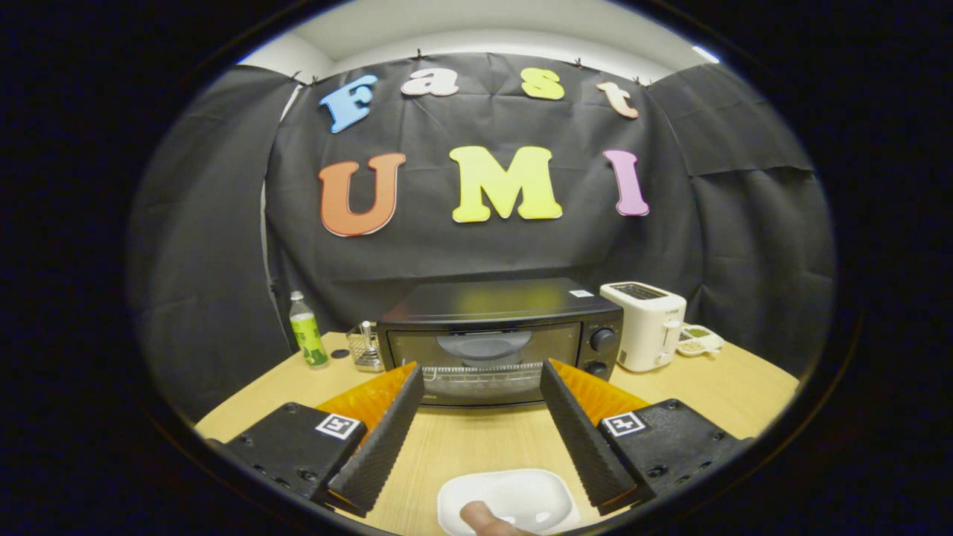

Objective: Open the toaster oven, put the food inside, and close the toaster oven door.

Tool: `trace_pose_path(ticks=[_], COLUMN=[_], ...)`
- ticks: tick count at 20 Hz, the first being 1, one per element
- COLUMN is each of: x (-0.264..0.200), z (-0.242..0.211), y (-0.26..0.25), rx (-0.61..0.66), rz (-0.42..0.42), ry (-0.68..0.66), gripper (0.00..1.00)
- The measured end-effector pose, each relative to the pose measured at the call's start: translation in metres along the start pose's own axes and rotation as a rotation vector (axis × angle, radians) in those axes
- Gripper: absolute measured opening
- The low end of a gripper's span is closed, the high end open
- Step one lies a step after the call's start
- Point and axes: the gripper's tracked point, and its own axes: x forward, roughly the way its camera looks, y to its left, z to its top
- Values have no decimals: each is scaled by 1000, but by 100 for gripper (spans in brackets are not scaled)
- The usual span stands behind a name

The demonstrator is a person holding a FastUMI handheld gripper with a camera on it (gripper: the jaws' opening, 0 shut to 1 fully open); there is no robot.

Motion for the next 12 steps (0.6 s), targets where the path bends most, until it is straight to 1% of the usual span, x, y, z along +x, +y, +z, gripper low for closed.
trace_pose_path(ticks=[3,5,8,10,12], x=[-31,-56,-92,-112,-130], z=[20,43,69,94,106], y=[-2,1,-7,-19,-21], rx=[-62,-82,-94,-128,-132], rz=[-3,25,31,13,23], ry=[5,-16,-33,-83,-99], gripper=[100,100,100,100,100])
